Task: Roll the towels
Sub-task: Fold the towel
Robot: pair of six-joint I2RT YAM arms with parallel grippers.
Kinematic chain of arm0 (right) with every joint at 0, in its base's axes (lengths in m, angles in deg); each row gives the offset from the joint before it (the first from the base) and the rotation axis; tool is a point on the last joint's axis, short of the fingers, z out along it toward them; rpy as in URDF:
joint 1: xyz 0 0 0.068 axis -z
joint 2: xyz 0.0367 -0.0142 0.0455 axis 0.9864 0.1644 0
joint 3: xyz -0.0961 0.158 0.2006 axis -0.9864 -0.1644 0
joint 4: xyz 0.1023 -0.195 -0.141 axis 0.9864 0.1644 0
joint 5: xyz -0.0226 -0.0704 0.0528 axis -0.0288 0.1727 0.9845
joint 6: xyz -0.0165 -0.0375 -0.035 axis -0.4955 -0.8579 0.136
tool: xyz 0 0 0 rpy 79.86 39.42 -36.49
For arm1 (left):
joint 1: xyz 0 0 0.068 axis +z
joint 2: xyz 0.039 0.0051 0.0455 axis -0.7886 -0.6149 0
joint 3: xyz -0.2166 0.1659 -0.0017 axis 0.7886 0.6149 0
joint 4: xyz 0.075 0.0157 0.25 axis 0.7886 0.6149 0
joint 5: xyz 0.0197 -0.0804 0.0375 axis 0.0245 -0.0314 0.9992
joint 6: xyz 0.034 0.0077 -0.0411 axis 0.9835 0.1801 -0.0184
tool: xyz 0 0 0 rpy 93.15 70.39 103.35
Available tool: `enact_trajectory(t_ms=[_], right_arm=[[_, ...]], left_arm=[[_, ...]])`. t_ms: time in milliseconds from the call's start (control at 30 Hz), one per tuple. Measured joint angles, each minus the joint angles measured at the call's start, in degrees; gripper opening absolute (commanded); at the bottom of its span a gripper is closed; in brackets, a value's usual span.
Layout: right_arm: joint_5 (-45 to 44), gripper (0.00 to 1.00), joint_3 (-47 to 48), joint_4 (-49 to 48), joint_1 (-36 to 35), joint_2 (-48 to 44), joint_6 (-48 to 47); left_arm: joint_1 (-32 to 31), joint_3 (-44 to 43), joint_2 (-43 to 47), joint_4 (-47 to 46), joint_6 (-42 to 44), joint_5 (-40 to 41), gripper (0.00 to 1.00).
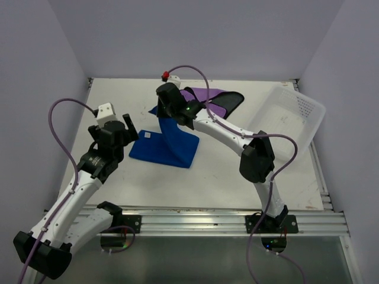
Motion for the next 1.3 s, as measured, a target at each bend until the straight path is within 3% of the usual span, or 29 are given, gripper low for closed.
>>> enact_trajectory(t_ms=[267, 1300], right_arm=[[2.4, 0.0, 0.6, 1.0, -2.7, 3.2, 0.3], [6.3, 0.0, 5.3, 1.3, -7.0, 6.1, 3.6]], left_arm=[[-0.1, -0.4, 0.7, 2.1, -2.4, 5.4, 0.98], [-0.1, -0.4, 2.1, 3.7, -2.8, 7.0, 0.99]])
